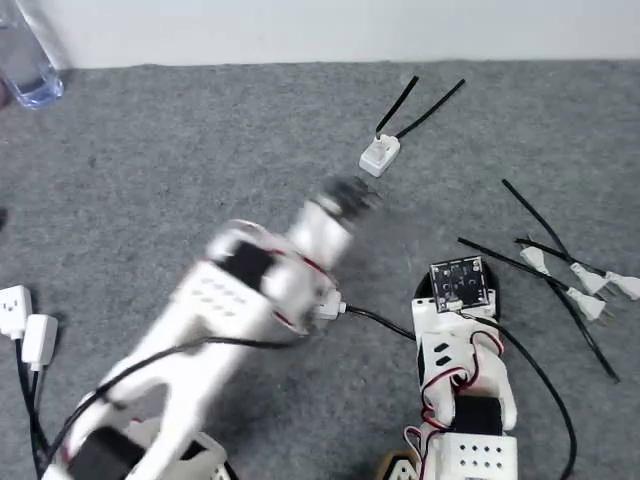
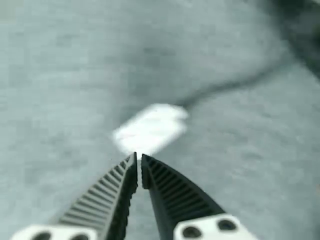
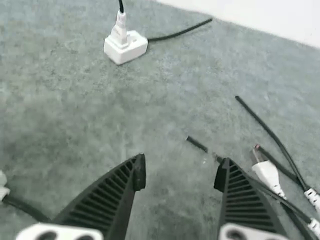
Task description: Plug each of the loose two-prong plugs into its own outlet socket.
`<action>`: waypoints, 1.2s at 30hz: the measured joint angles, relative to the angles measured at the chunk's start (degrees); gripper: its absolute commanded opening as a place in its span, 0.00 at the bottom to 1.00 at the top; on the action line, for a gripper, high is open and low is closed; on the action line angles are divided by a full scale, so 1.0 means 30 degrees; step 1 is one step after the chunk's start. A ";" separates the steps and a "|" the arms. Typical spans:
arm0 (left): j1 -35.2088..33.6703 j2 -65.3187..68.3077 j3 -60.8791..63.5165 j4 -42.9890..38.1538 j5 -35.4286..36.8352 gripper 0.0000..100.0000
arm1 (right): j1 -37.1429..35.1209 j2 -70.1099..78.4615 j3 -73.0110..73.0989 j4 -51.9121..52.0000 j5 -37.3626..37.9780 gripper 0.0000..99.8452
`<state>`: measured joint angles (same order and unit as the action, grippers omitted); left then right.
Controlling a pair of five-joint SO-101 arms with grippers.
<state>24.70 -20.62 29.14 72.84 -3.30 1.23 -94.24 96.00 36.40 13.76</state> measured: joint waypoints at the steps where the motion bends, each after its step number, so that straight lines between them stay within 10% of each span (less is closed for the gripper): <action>1: -0.1407 -0.0527 0.0029 -0.0147 -0.0176 0.01 | 0.0205 0.0000 -0.0117 0.0293 0.0029 0.23; 14: -1.4945 -0.4366 1.1106 -0.8527 -0.3282 0.02 | 0.4747 -0.0029 -0.5451 0.5597 0.0498 0.23; 36: -1.4974 -0.5275 1.5590 -1.3070 -0.3985 0.01 | 0.8645 0.0117 -1.1165 0.8938 0.1172 0.23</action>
<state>-20.22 -36.44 75.91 33.63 -15.25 27.16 -93.89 62.51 63.21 17.27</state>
